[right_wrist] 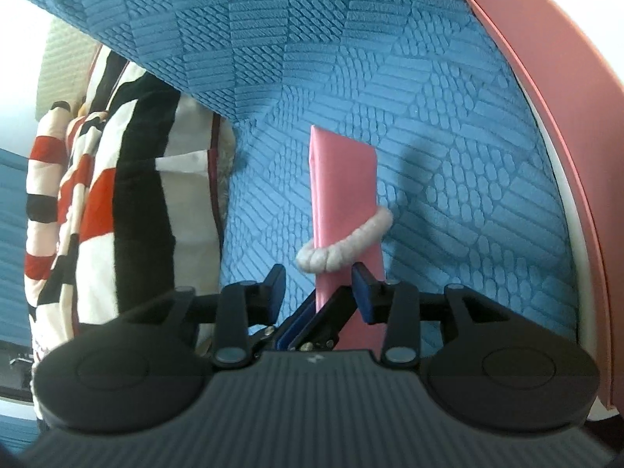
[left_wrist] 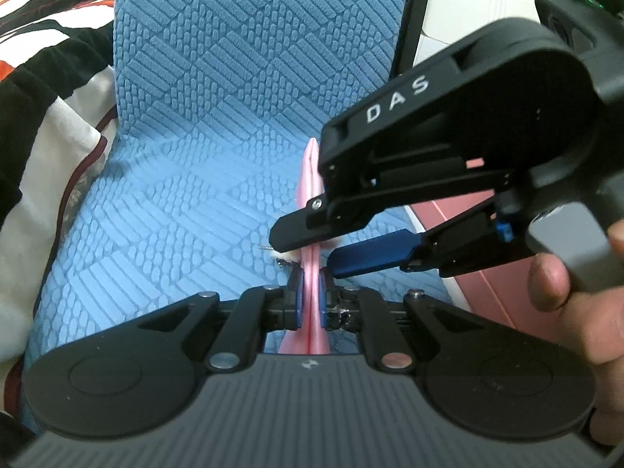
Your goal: Organize objects
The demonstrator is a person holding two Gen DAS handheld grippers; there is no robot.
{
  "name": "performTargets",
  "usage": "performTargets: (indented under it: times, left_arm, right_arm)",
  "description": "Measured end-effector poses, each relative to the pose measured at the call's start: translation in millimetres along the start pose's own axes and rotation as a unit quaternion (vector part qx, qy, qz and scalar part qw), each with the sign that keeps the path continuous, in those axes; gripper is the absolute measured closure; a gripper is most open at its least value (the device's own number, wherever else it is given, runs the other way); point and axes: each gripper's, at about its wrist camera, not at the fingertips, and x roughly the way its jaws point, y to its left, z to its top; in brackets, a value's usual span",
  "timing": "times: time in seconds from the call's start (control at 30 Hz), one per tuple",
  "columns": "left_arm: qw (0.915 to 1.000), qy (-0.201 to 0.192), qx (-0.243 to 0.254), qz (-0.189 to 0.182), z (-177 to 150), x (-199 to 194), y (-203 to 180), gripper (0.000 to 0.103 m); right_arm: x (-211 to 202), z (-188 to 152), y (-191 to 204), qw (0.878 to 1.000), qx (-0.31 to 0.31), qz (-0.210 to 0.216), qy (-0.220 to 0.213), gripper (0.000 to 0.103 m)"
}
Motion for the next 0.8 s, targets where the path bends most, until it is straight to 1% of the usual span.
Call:
performTargets:
  times: [0.13, 0.23, 0.3, 0.37, 0.4, 0.43, 0.47, 0.6, 0.7, 0.8]
  left_arm:
    - [0.9999, 0.011, 0.004, -0.004, -0.9, 2.6, -0.7, 0.093]
    - [0.9997, 0.019, 0.016, 0.001, -2.6, 5.0, -4.6, 0.093]
    - [0.9996, 0.02, 0.017, 0.002, -2.9, 5.7, -4.8, 0.093]
    - [0.9996, 0.022, 0.016, 0.002, -3.0, 5.5, -3.8, 0.093]
    - [0.9996, 0.024, 0.014, 0.001, -2.8, 5.6, -3.3, 0.092]
    - [0.9996, 0.025, 0.013, -0.001, -3.1, 5.5, -2.4, 0.091]
    - [0.9996, 0.027, 0.011, -0.003, -3.9, 5.1, -1.8, 0.088]
    - [0.9993, 0.029, -0.007, -0.022, -7.5, -1.1, 0.4, 0.081]
    - [0.9963, 0.039, -0.047, -0.061, -10.7, -3.9, 8.2, 0.08]
    - [0.9939, 0.055, -0.064, -0.07, -11.5, 0.0, 13.2, 0.08]
  right_arm:
    - [7.2, 2.4, -4.1, 1.0, 0.01, -0.001, 0.001, 0.063]
    - [12.5, 2.2, -7.4, 1.0, 0.005, -0.011, 0.004, 0.063]
    - [15.6, 0.7, -8.3, 1.0, -0.002, -0.019, 0.008, 0.067]
    - [18.2, 0.5, -9.9, 1.0, -0.007, -0.028, 0.008, 0.074]
    - [18.2, 0.7, -11.3, 1.0, -0.006, -0.029, 0.006, 0.076]
    - [18.4, 0.9, -11.9, 1.0, -0.004, -0.031, 0.005, 0.078]
    - [17.9, 0.9, -12.7, 0.999, -0.004, -0.034, 0.004, 0.081]
    - [13.7, 2.7, -16.0, 0.999, -0.005, -0.042, -0.006, 0.083]
    - [10.4, 2.6, -17.4, 0.999, -0.014, -0.049, -0.016, 0.083]
    - [10.8, -0.2, -18.0, 0.999, -0.01, -0.047, -0.013, 0.08]
